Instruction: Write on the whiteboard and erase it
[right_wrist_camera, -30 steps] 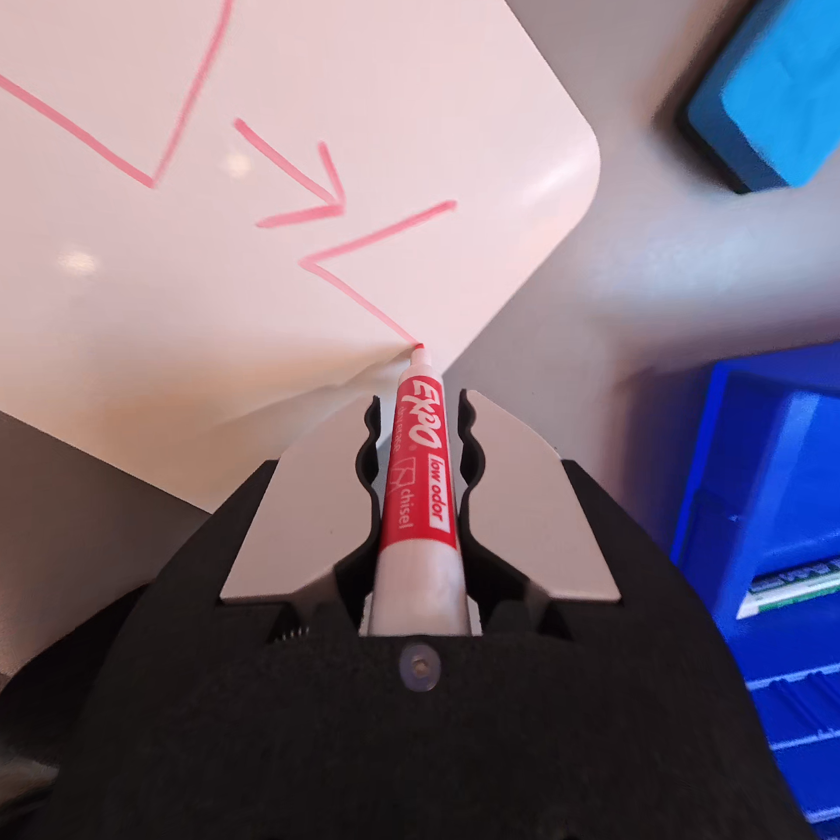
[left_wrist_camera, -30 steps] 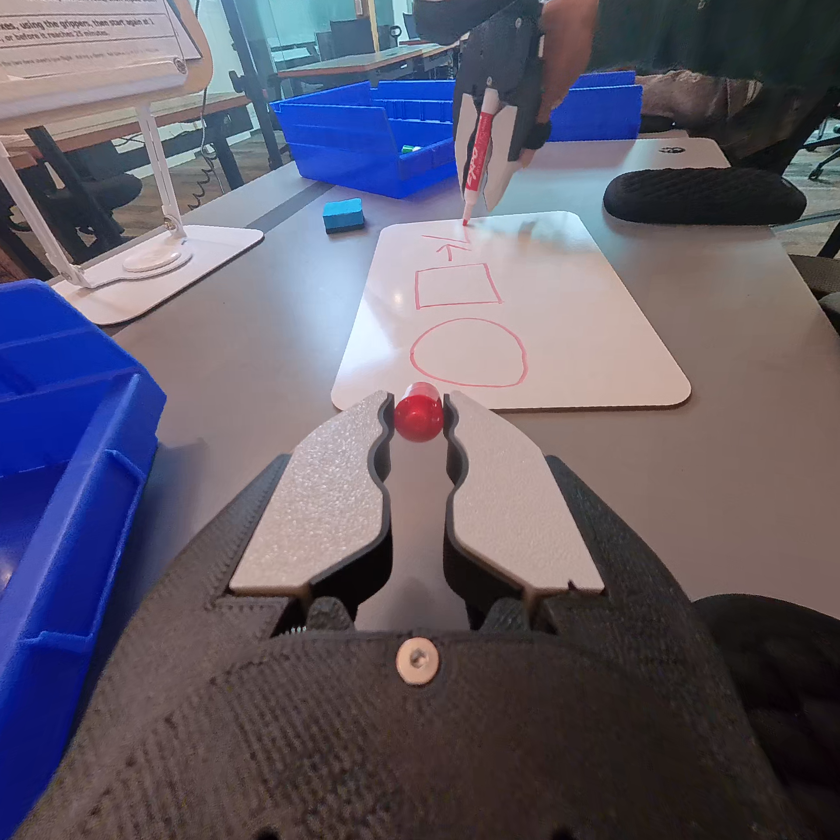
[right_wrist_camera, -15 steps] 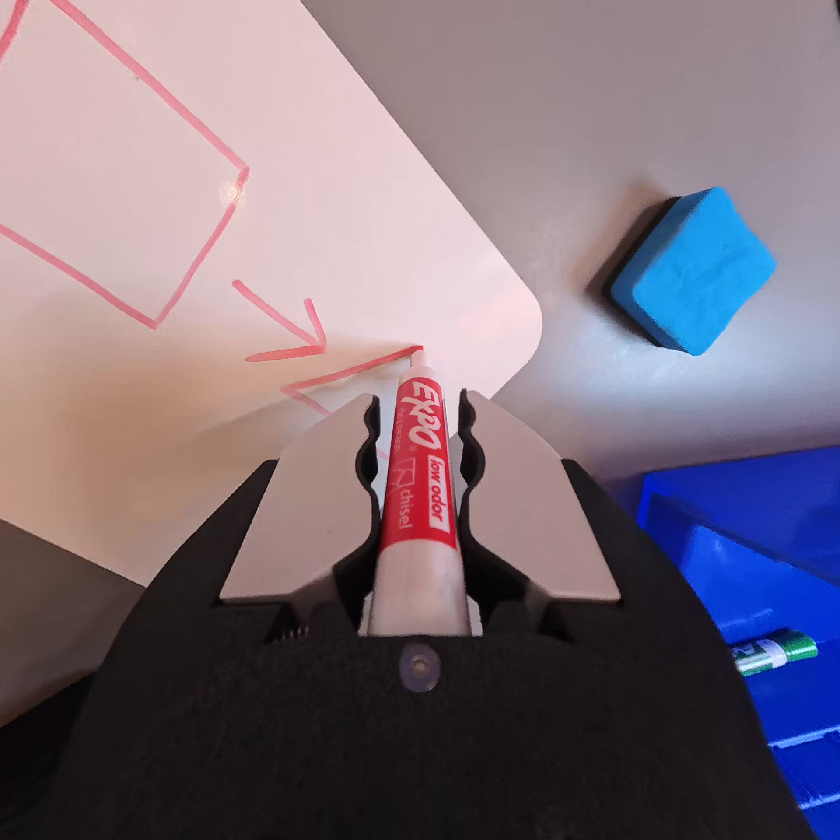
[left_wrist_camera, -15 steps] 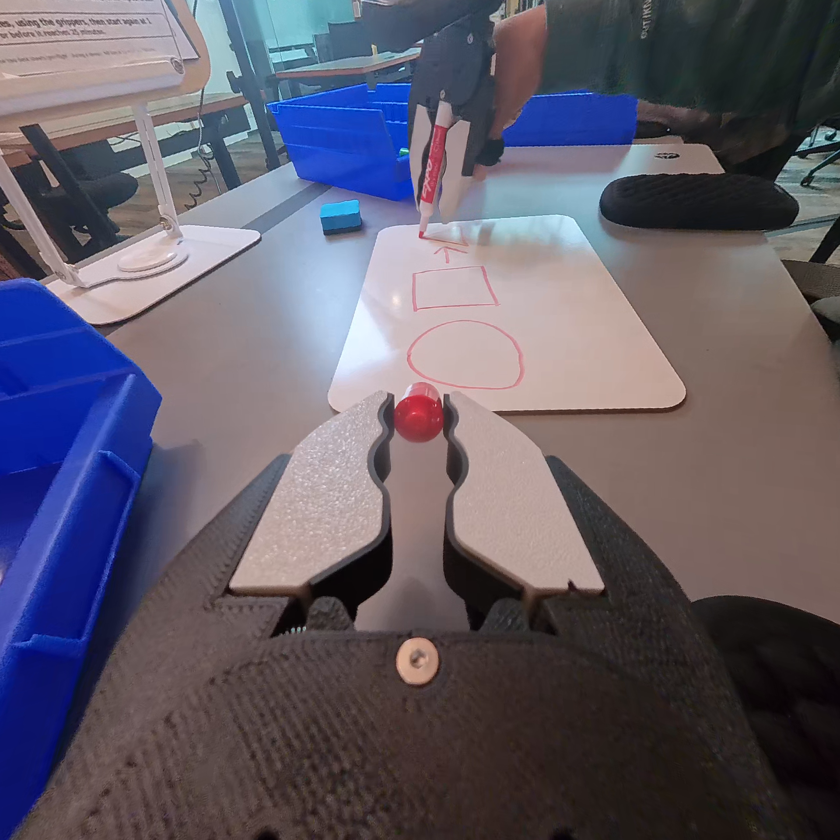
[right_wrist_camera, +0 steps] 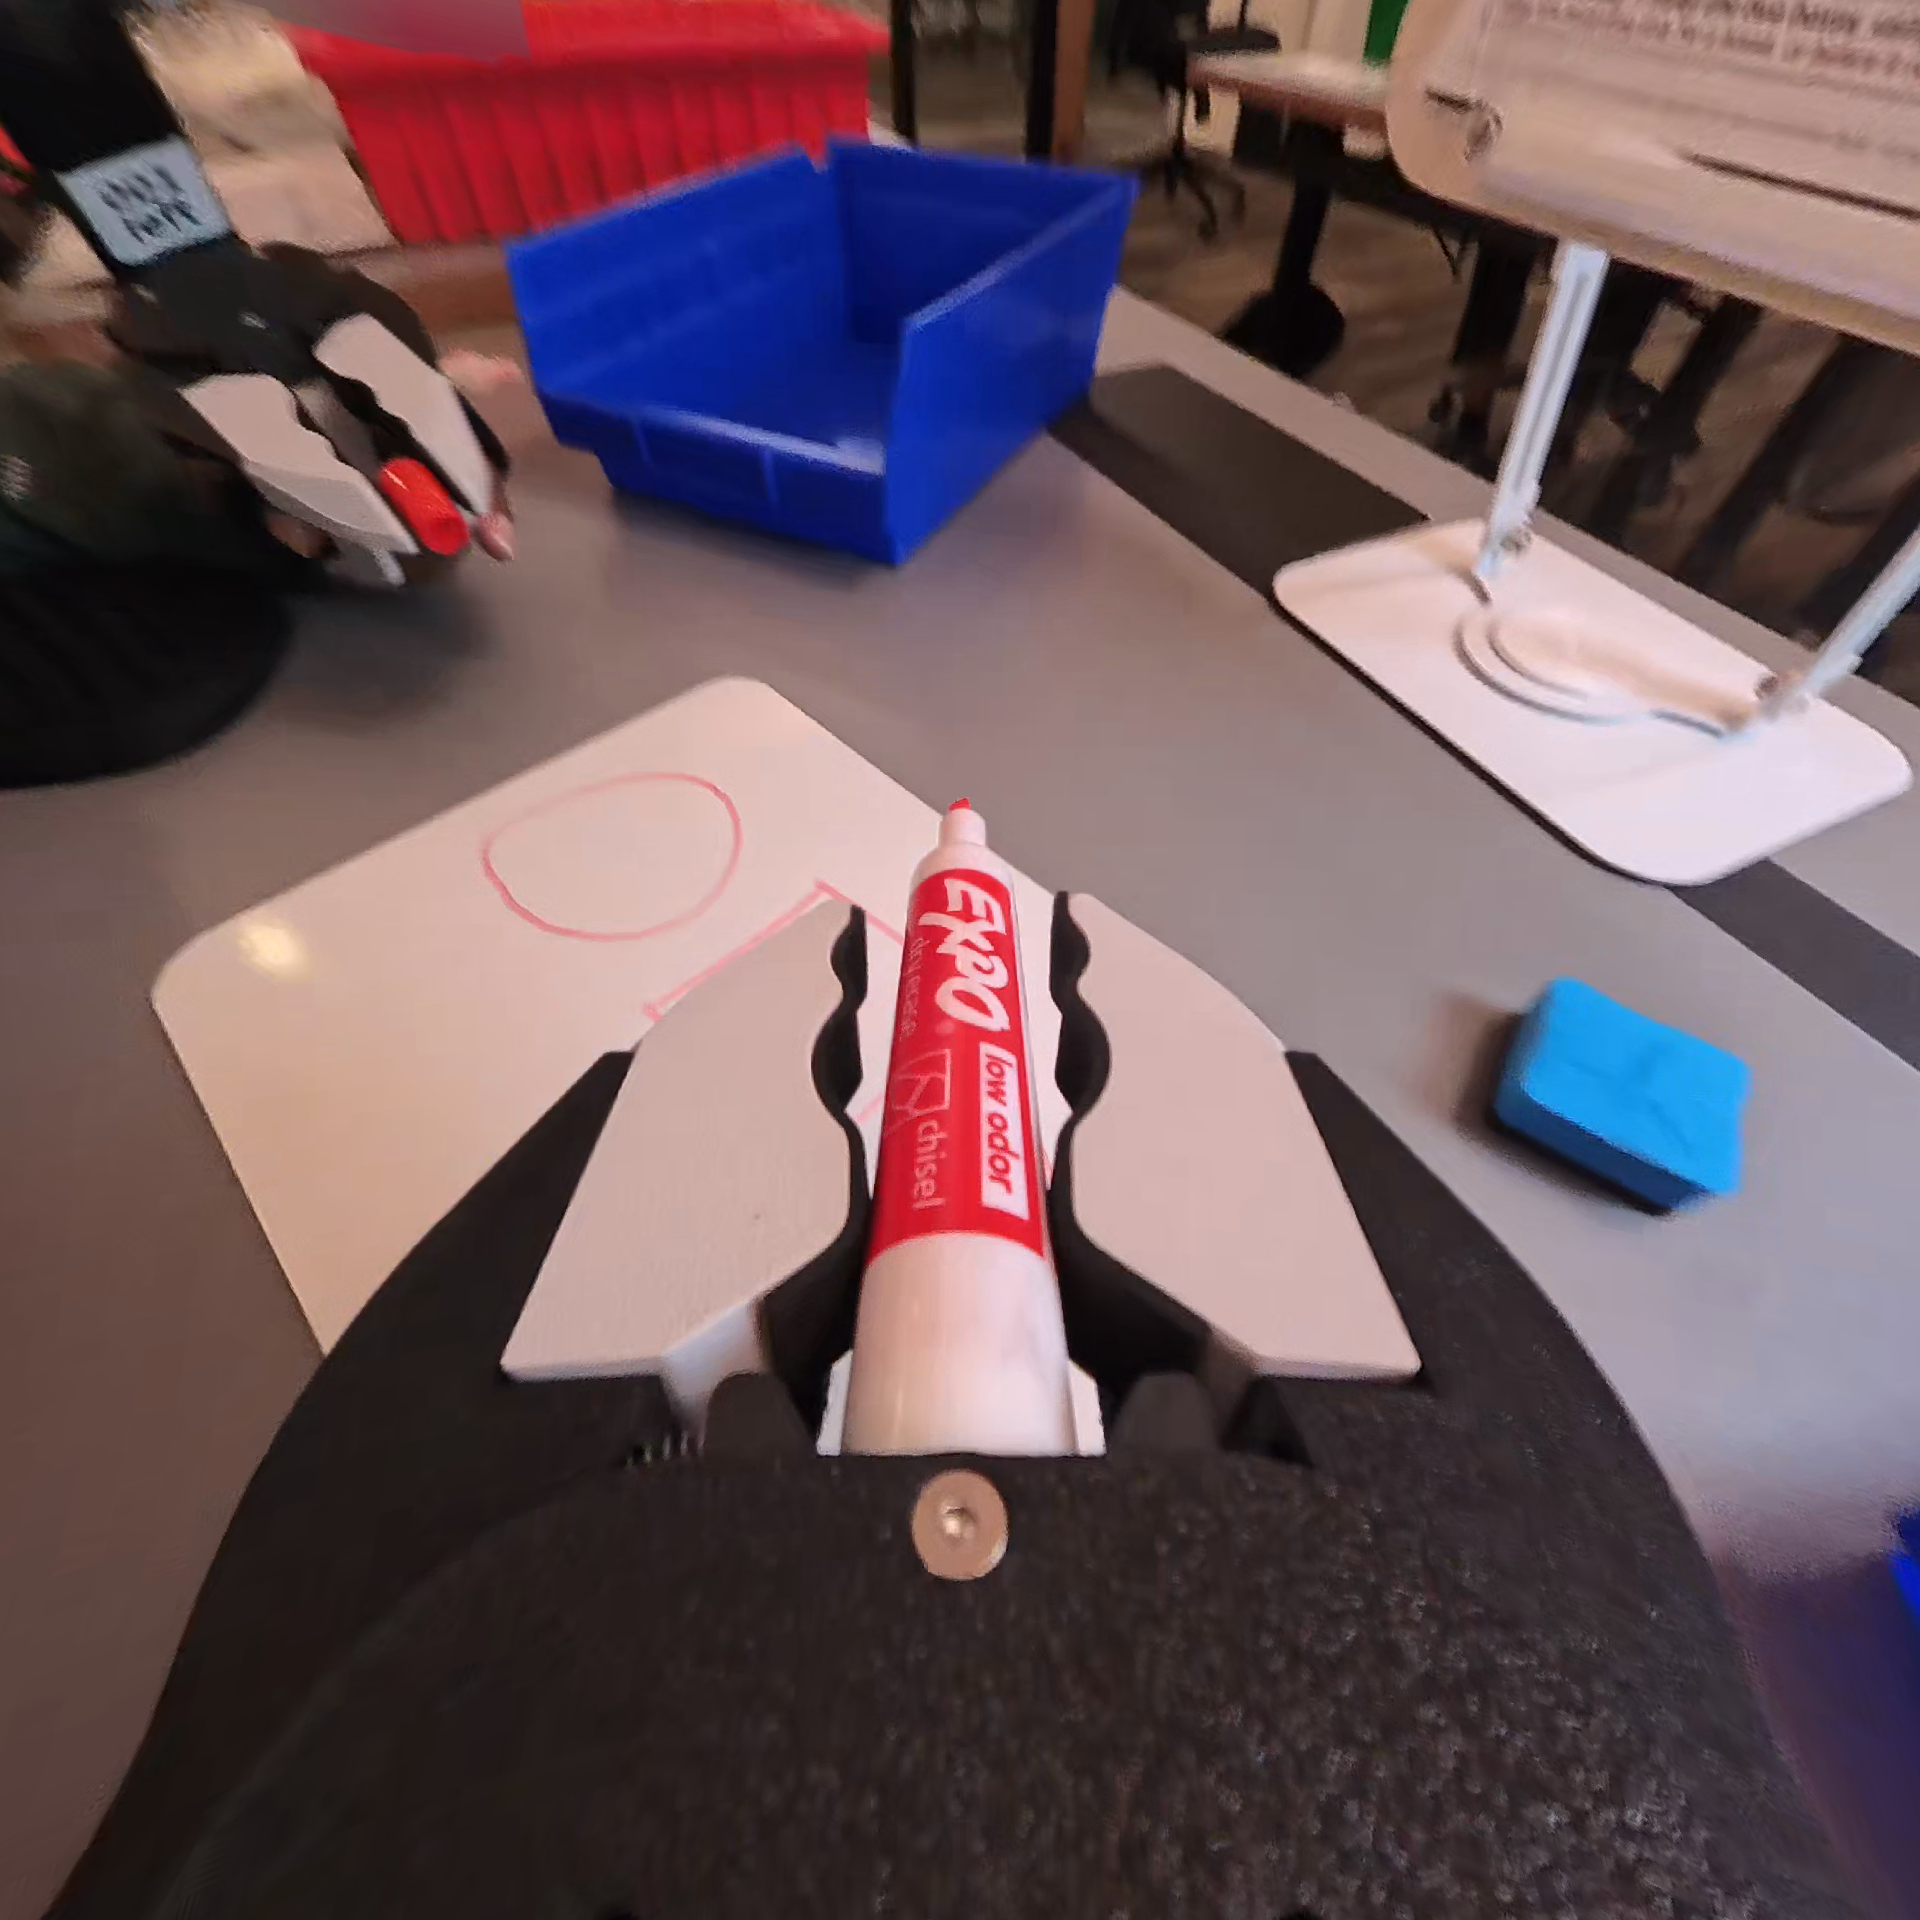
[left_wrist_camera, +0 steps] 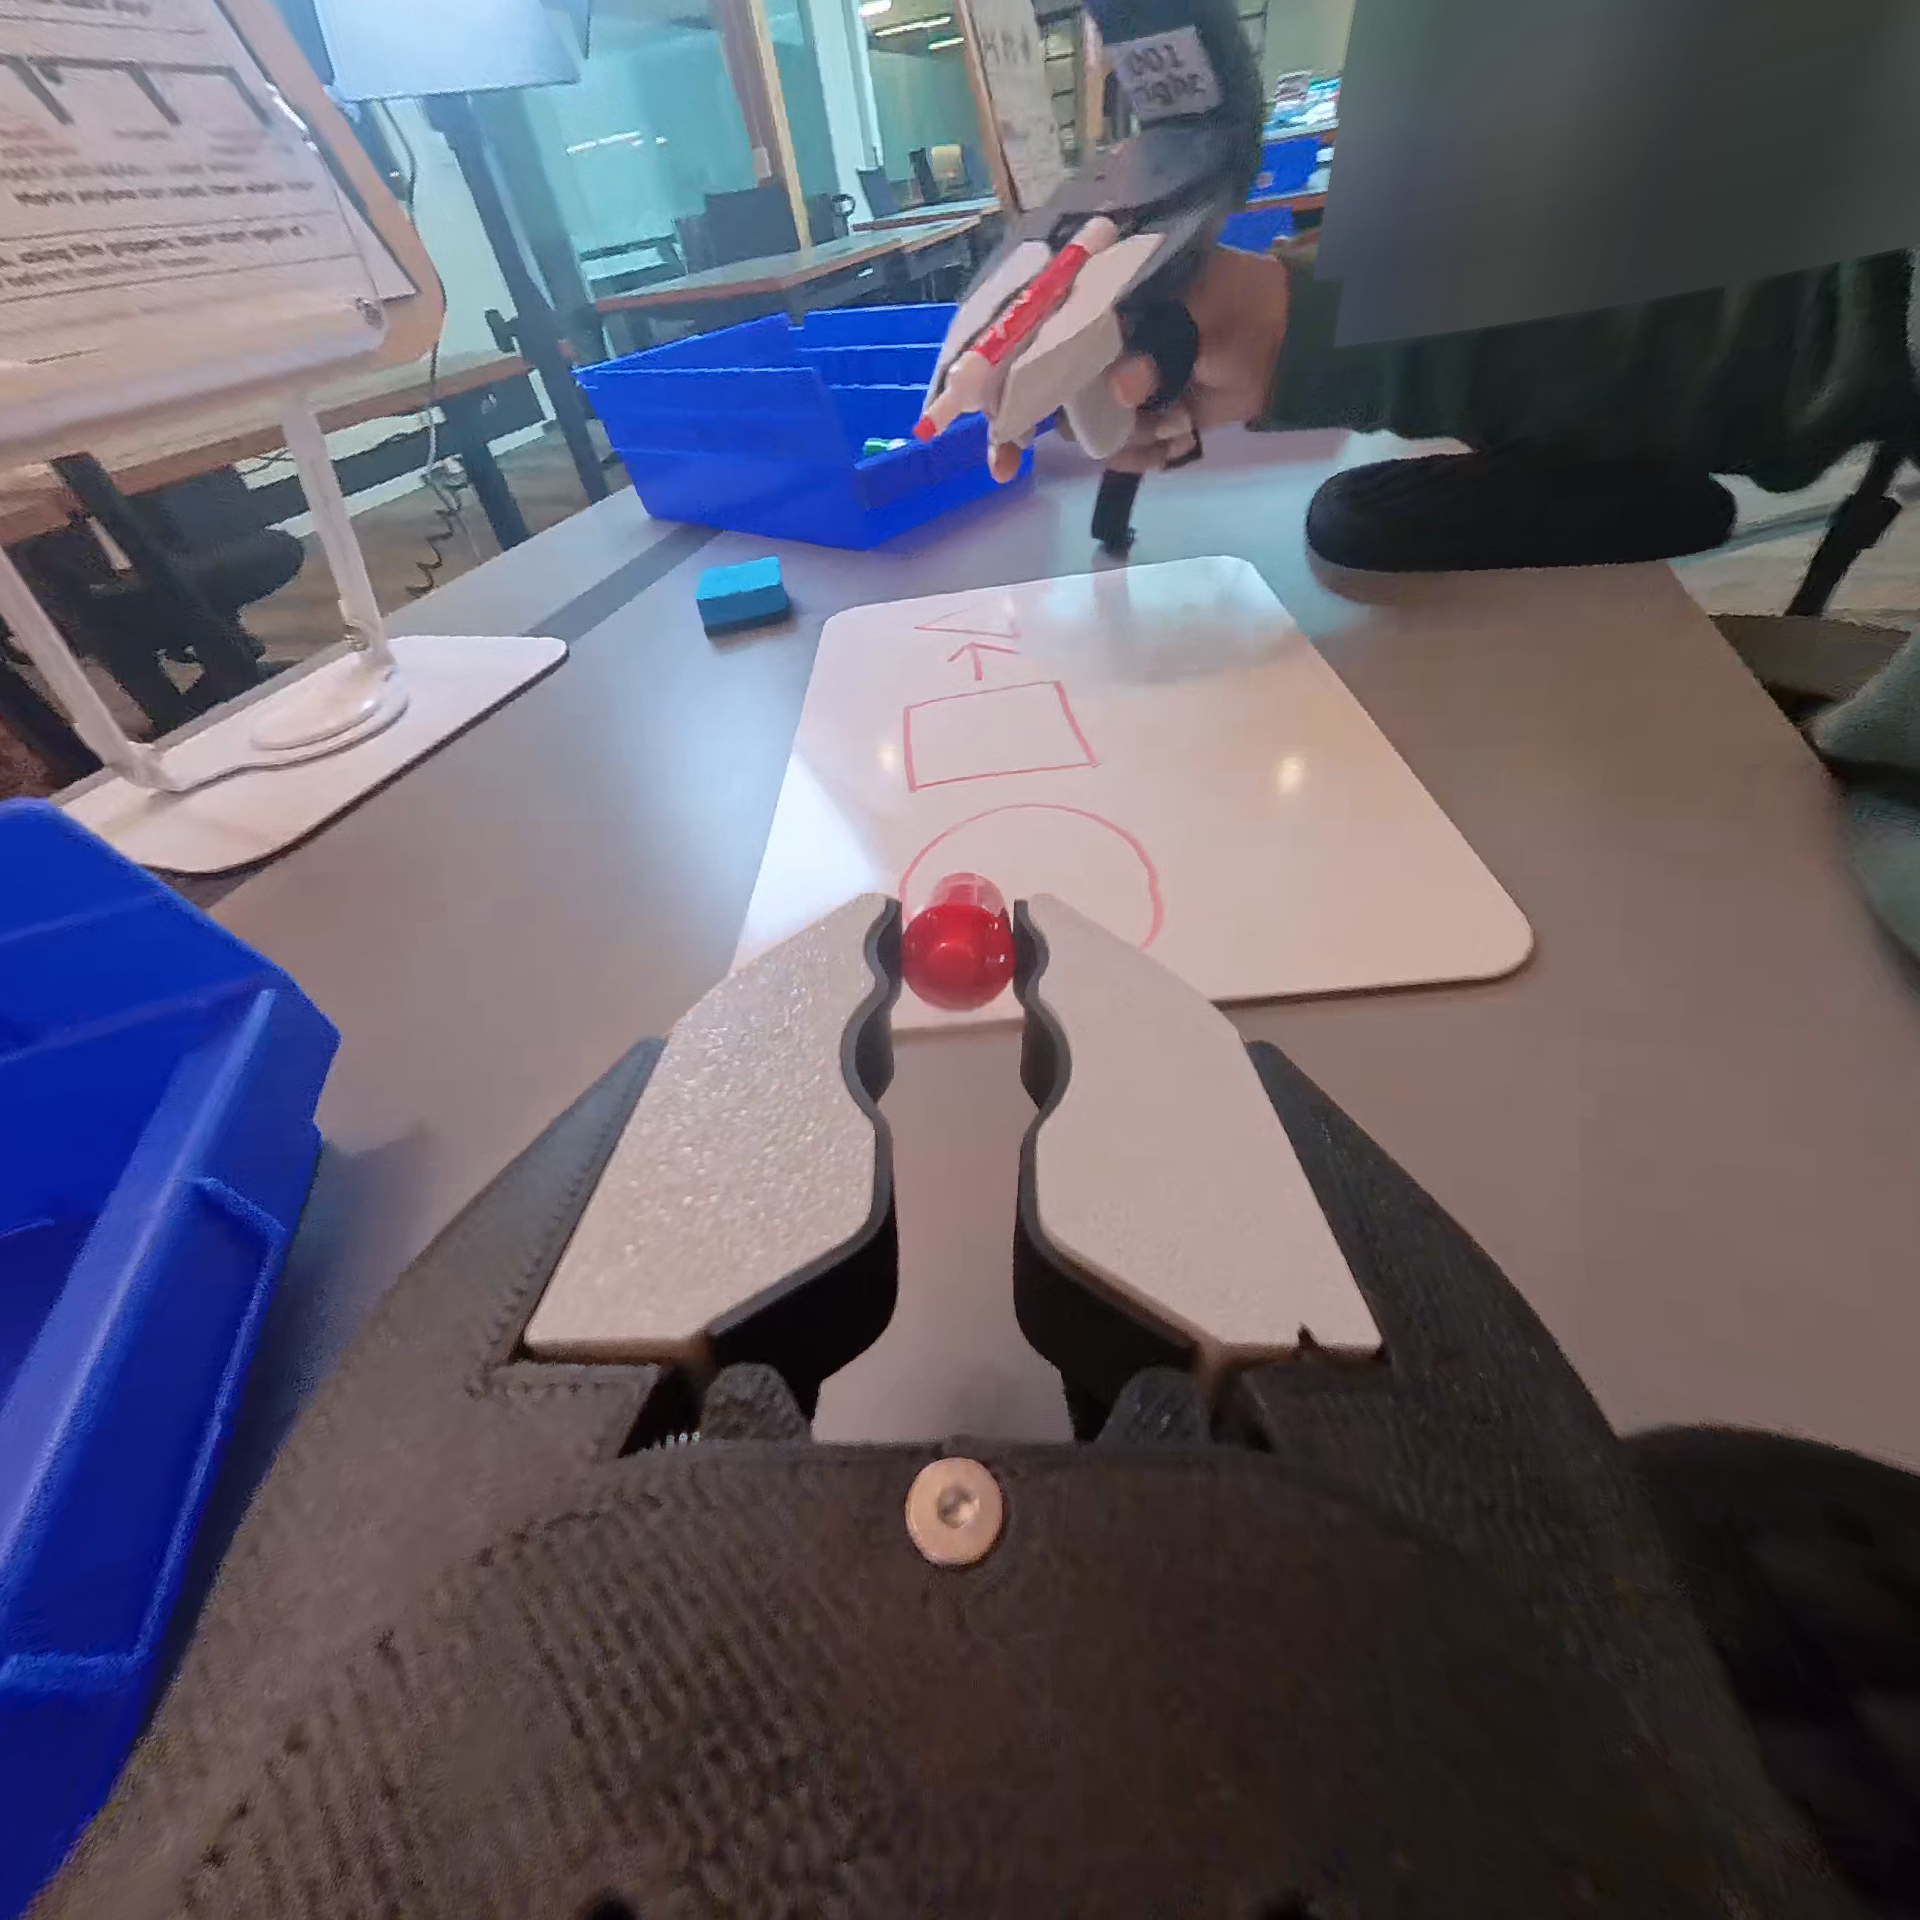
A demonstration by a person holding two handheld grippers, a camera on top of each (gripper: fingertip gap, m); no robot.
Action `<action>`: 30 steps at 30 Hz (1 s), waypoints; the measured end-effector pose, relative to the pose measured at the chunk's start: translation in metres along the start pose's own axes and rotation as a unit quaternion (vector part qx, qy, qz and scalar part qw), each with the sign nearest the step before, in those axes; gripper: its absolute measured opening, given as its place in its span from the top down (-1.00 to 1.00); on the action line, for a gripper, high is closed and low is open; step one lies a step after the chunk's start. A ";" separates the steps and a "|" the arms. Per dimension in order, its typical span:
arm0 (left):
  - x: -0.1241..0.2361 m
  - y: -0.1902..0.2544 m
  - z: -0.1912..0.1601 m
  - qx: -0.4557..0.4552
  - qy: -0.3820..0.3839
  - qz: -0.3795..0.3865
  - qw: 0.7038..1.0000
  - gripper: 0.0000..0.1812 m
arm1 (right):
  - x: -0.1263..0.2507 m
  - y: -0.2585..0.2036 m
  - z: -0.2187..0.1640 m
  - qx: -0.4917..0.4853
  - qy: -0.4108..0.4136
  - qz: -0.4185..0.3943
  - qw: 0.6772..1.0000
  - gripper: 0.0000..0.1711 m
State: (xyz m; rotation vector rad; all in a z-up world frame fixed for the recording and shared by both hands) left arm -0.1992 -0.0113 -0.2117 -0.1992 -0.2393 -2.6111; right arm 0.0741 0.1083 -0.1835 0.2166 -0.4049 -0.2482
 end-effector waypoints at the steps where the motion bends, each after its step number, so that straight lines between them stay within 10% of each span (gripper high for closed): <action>1: -0.004 -0.001 0.004 0.005 0.002 0.003 1.000 0.78 | -0.003 -0.002 0.003 0.000 0.018 0.007 1.000 0.60; 8: -0.081 0.027 0.059 0.141 0.022 -0.073 0.987 0.78 | -0.009 -0.022 0.026 0.019 0.122 0.028 0.992 0.60; 16: -0.179 0.041 0.103 0.369 0.101 -0.249 0.890 0.78 | 0.022 -0.047 0.051 0.065 0.170 0.056 0.982 0.60; 30: -0.183 0.058 0.087 0.342 0.060 -0.292 0.891 0.78 | 0.005 -0.059 0.045 0.047 0.158 0.080 0.983 0.61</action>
Point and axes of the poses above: each gripper's, where its closed fingertips meet, x back along the fingers, z out of its top, y = z × x across the jaws, the point moved 3 cm from there along x, back along the fingers, and after that the axes turned 15 degrees about x, right-handed, at the moved point
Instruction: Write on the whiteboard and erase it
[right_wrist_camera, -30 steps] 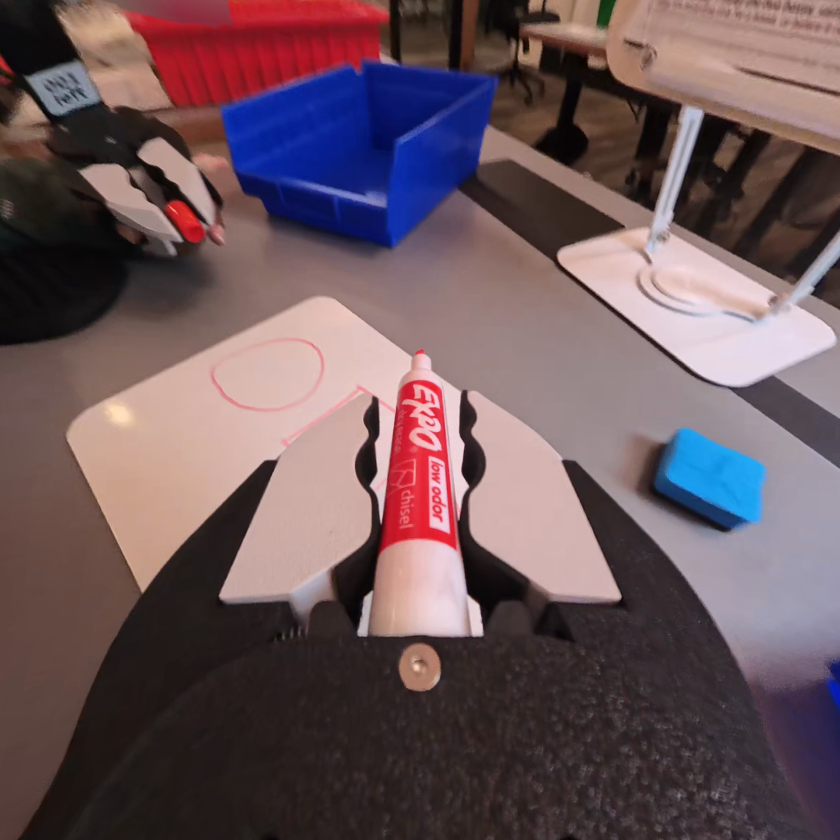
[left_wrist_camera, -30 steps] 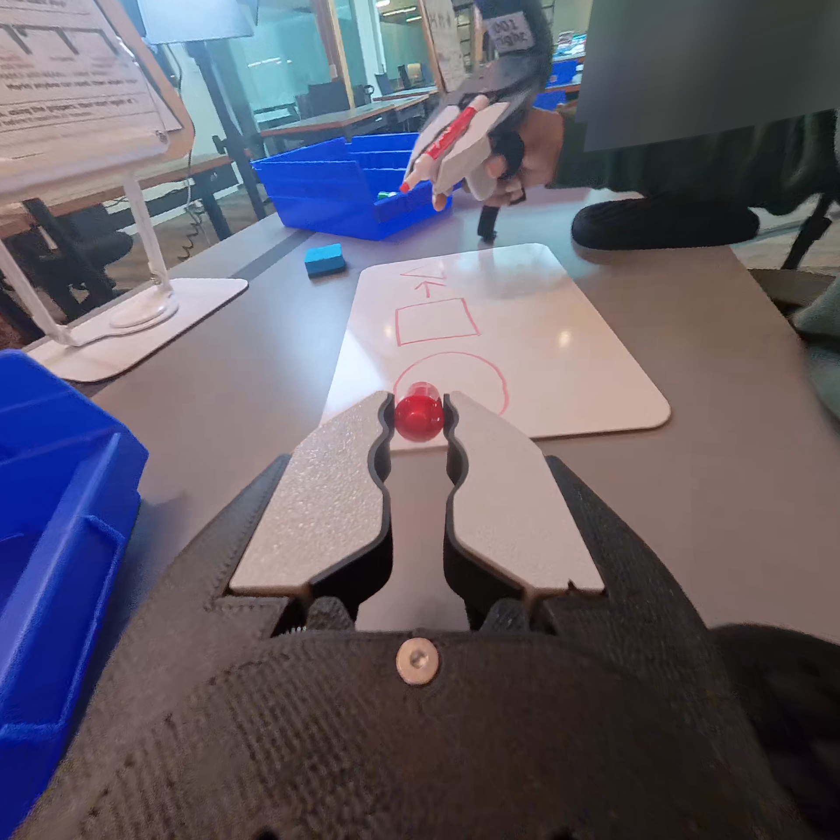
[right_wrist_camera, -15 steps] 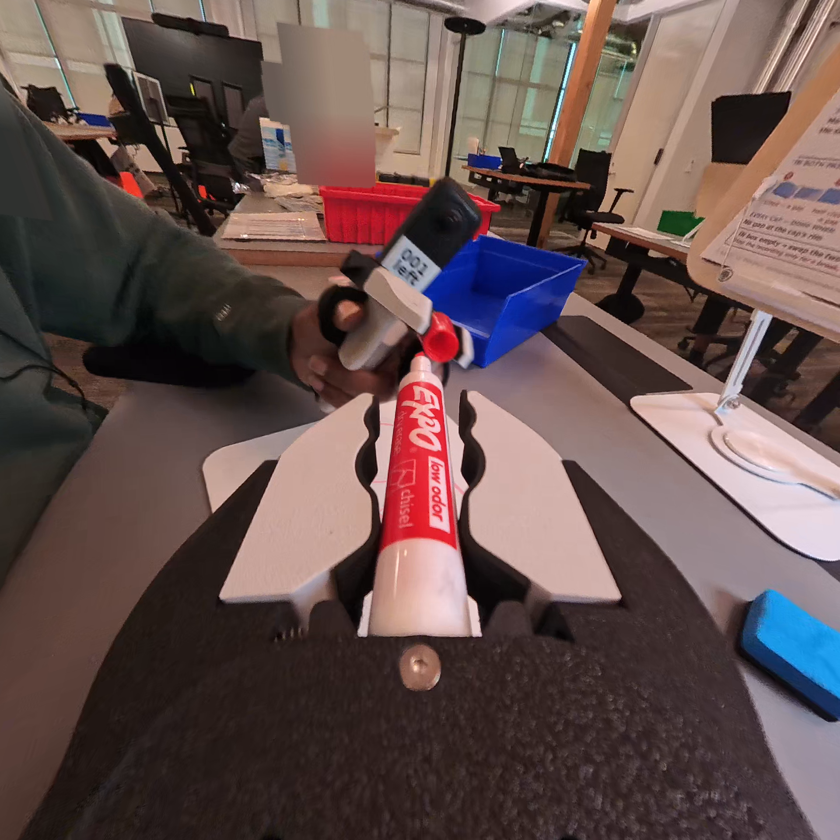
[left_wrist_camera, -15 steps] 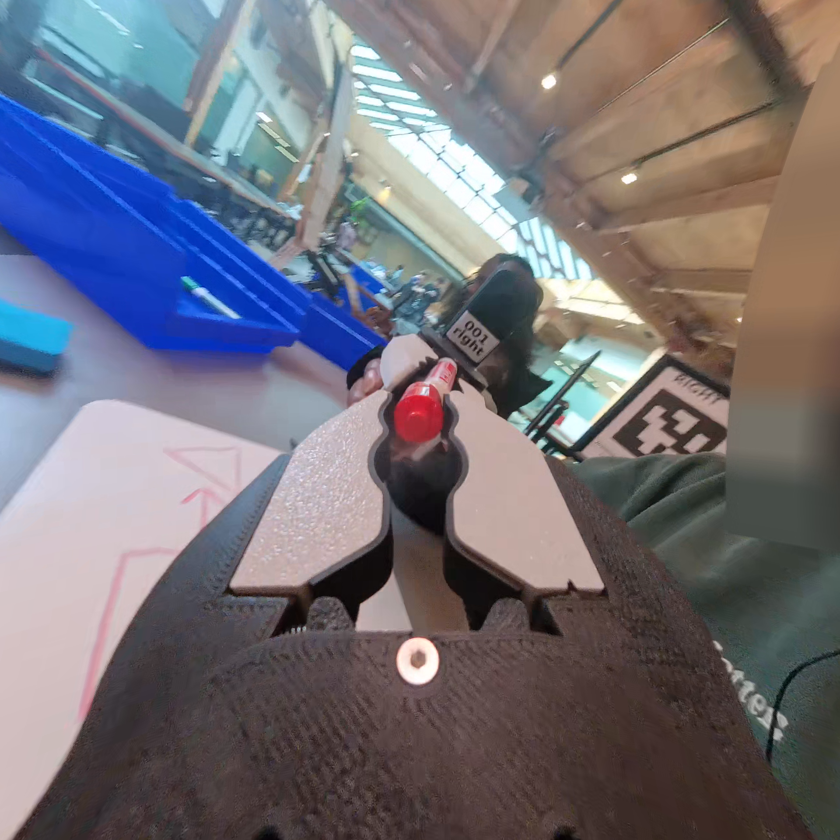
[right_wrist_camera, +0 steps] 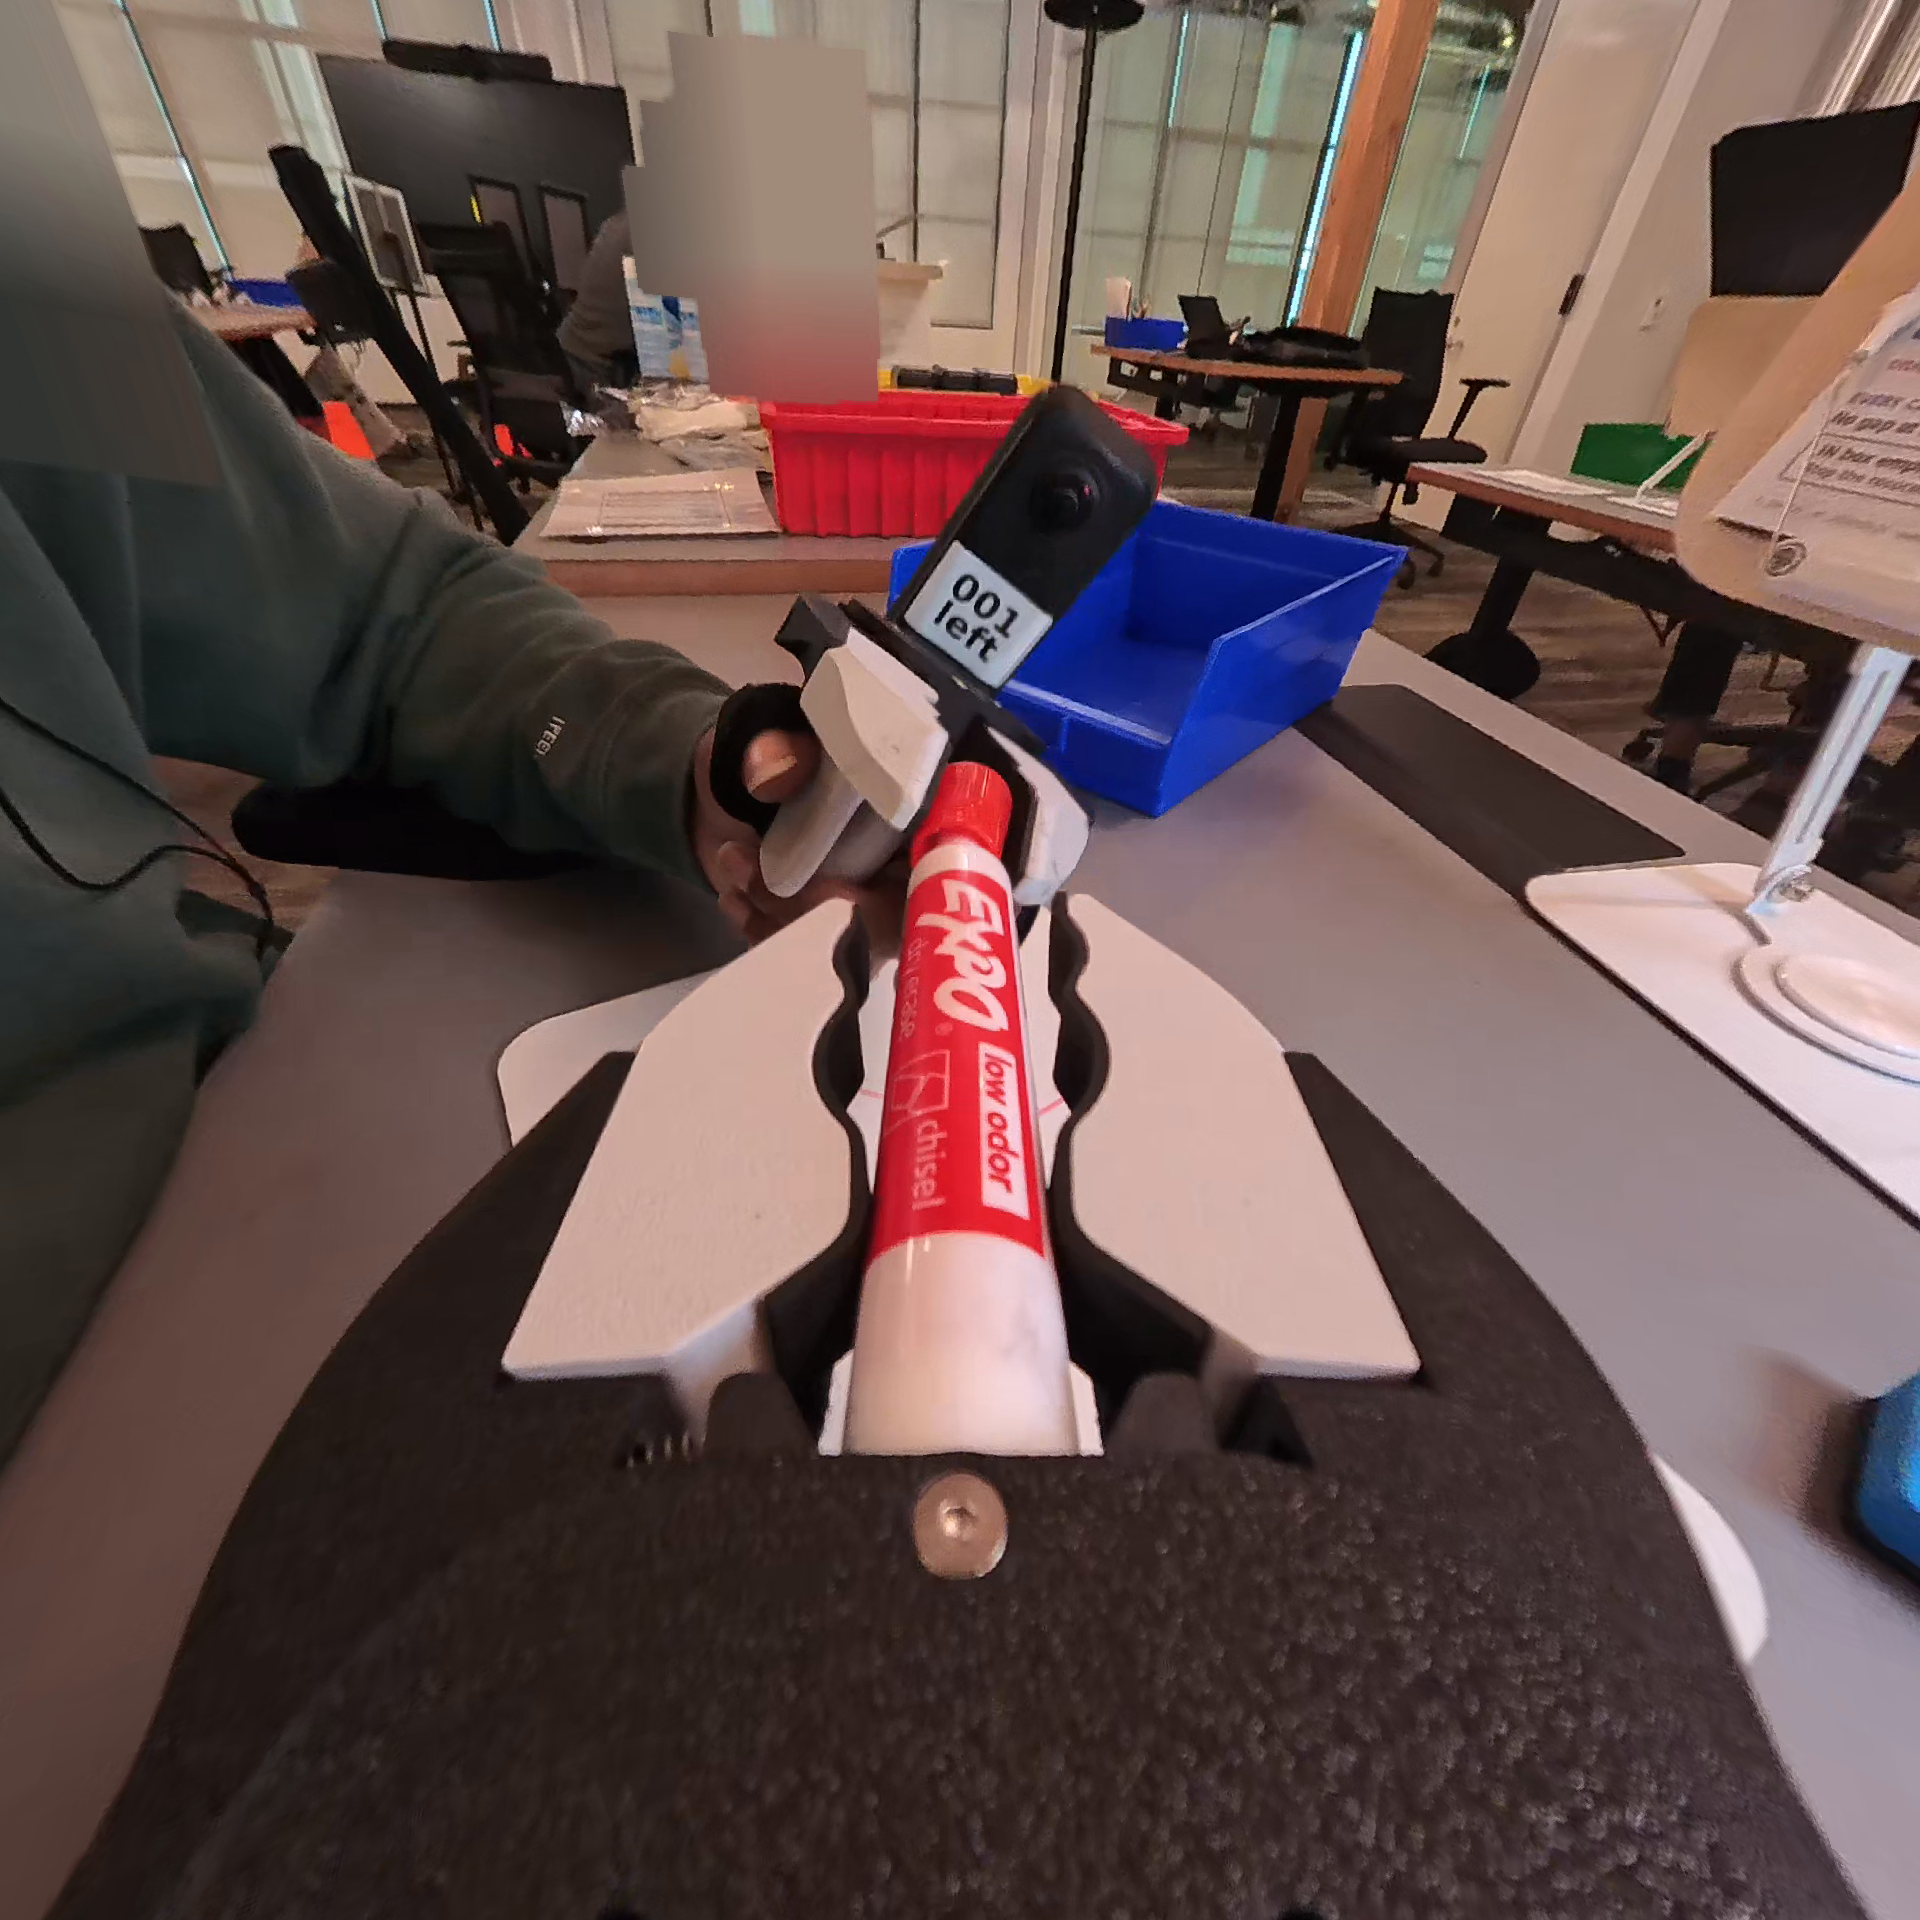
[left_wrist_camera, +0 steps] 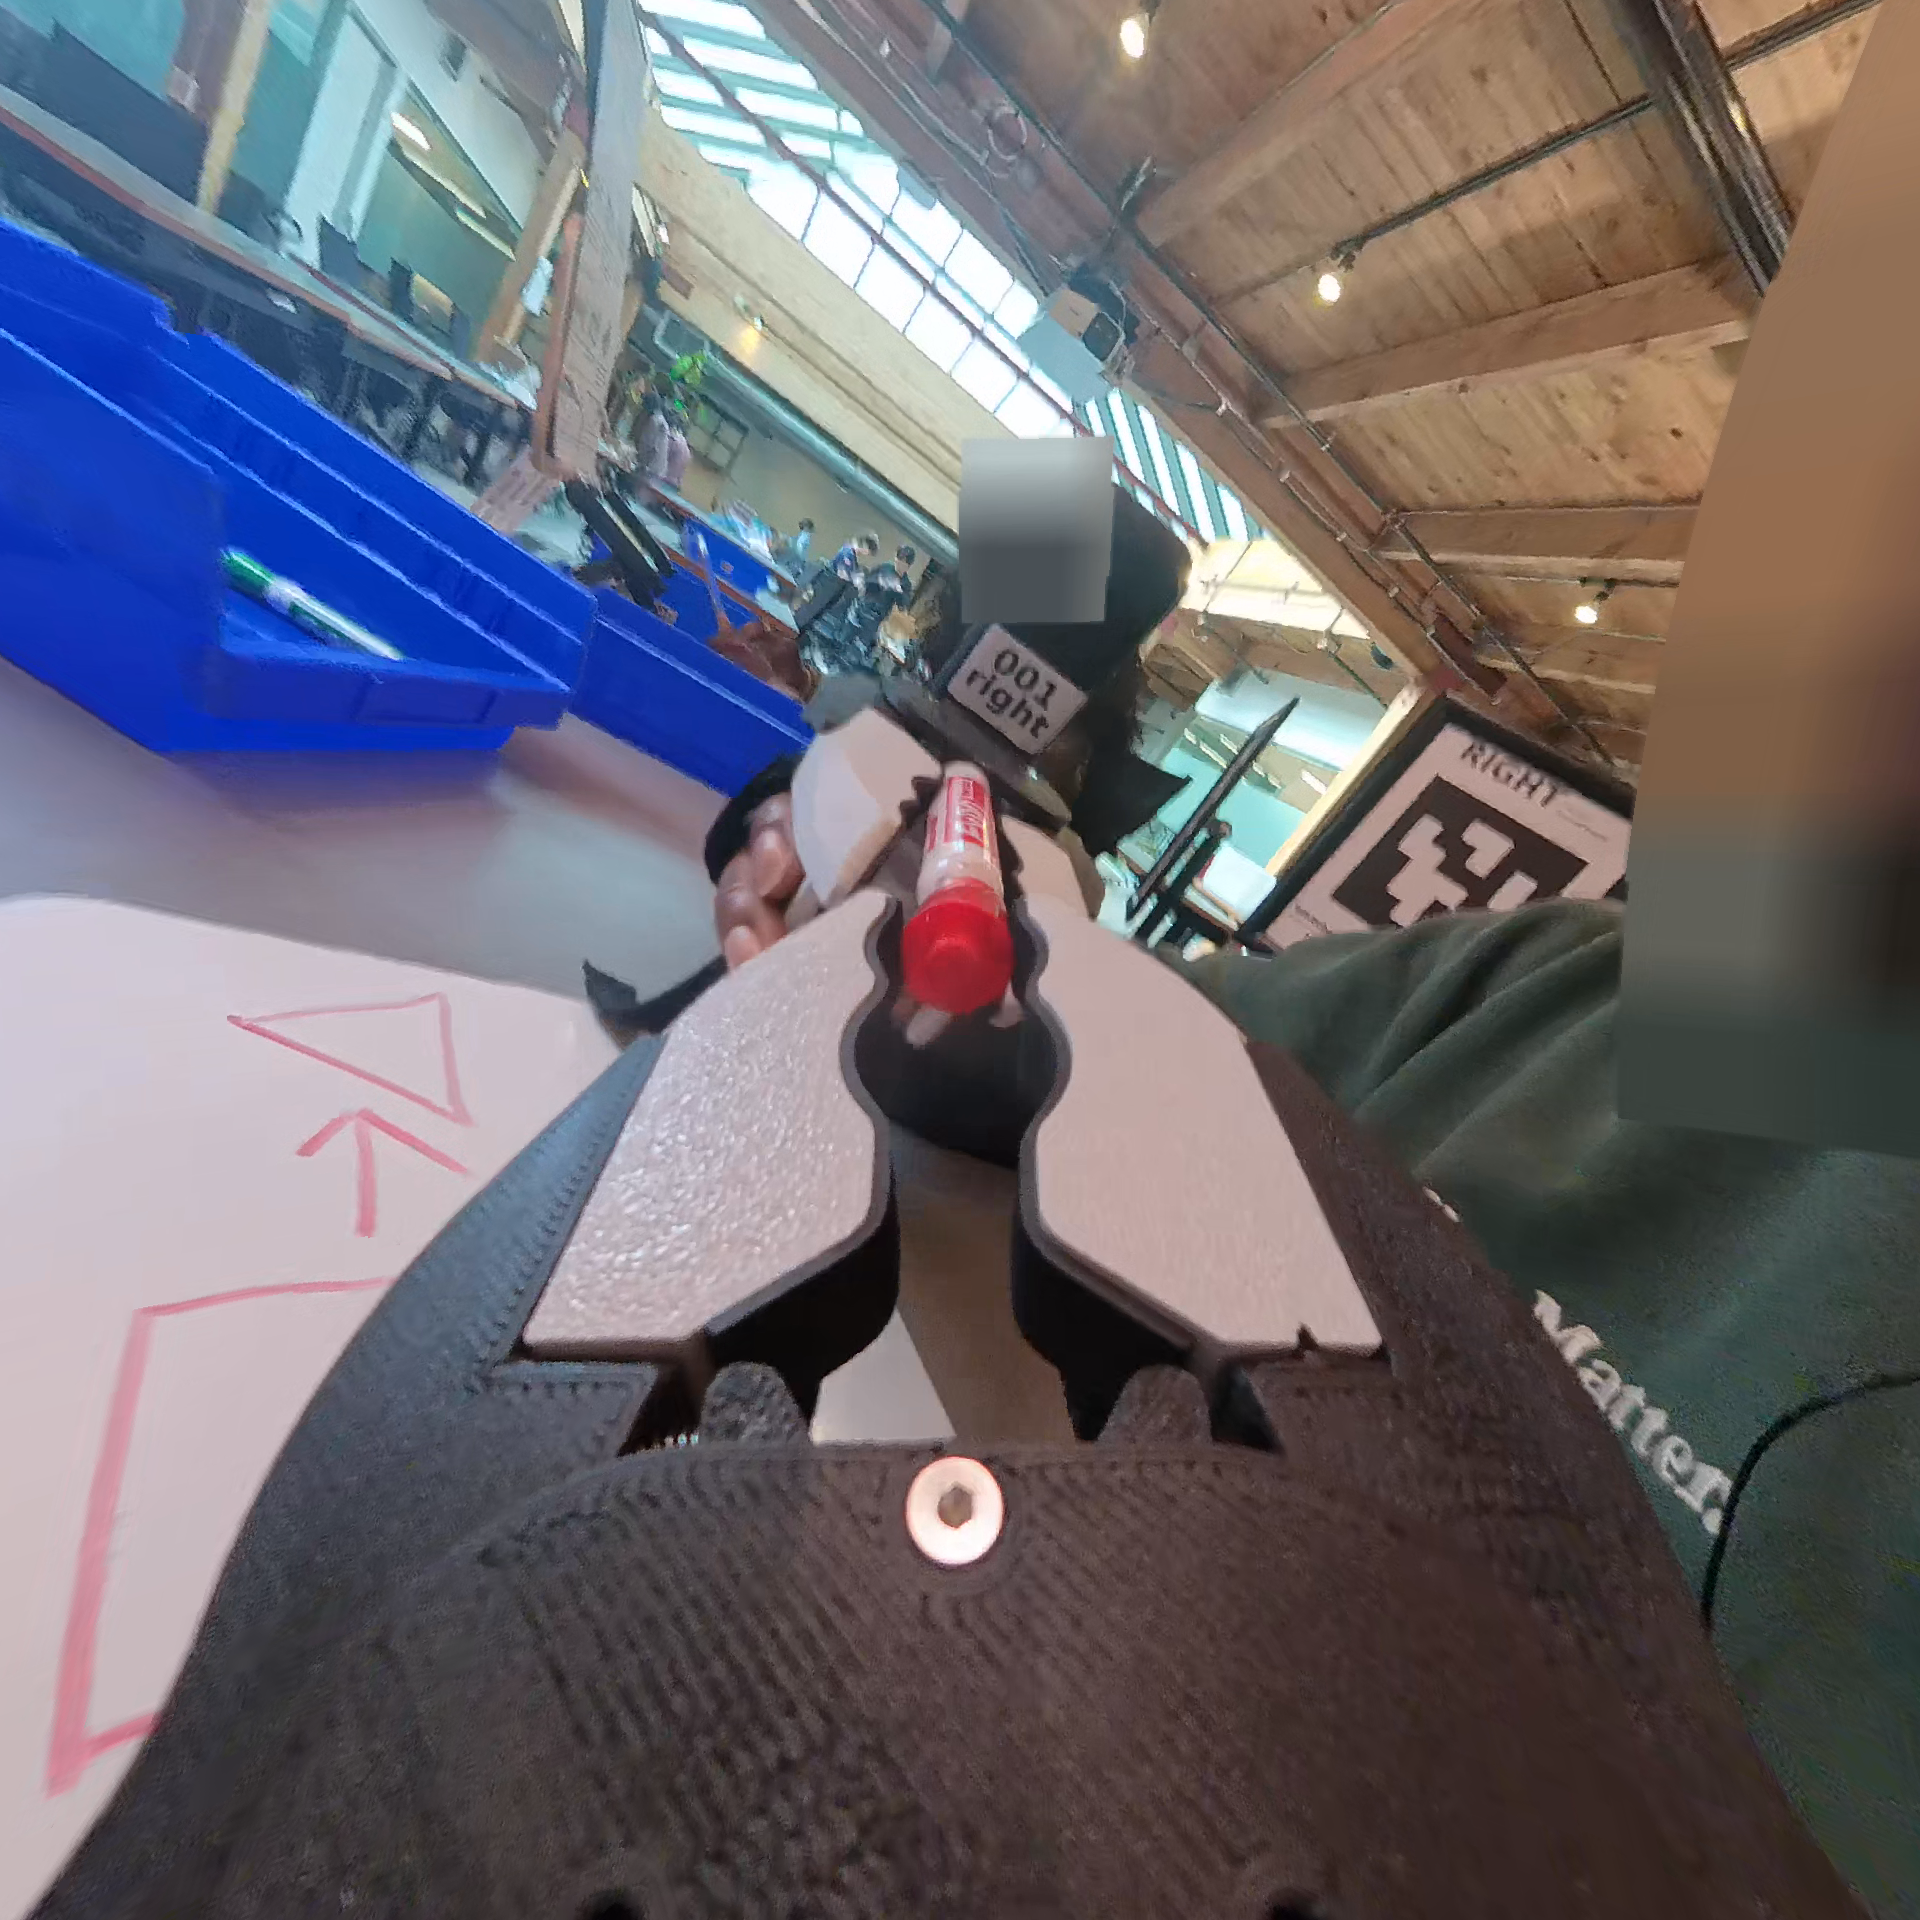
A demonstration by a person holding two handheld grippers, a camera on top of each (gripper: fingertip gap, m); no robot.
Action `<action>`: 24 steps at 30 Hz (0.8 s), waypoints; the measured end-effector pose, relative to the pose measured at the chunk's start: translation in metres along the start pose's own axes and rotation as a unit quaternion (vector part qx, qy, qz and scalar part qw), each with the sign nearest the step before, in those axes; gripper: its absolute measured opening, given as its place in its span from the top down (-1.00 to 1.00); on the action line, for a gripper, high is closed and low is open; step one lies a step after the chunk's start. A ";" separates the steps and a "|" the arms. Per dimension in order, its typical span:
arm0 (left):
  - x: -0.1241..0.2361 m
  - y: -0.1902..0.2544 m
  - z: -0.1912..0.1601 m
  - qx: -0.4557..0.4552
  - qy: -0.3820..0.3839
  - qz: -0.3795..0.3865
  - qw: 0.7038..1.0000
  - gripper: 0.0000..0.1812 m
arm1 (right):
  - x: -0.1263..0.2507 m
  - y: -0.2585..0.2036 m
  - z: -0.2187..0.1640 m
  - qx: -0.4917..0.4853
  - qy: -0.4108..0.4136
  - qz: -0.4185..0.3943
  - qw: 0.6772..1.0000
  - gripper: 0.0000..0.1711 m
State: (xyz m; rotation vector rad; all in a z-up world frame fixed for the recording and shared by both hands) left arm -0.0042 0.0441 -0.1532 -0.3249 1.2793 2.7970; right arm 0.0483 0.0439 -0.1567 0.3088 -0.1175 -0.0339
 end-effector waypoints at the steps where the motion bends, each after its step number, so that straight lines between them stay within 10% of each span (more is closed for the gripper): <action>1: 0.001 0.000 -0.001 0.007 0.006 -0.004 1.000 0.78 | -0.001 -0.001 0.000 -0.004 0.004 -0.003 1.000 0.61; 24: 0.007 -0.011 -0.006 0.155 0.091 -0.006 0.984 0.78 | -0.014 -0.003 -0.008 0.044 0.024 -0.102 0.994 0.63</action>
Point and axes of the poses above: each gripper's, where its closed fingertips meet, x back along the fingers, z out of its top, y = z × x across the jaws, the point moved 3 cm from there along x, back along the fingers, and after that the axes turned 15 degrees about x, right-handed, at the moved point
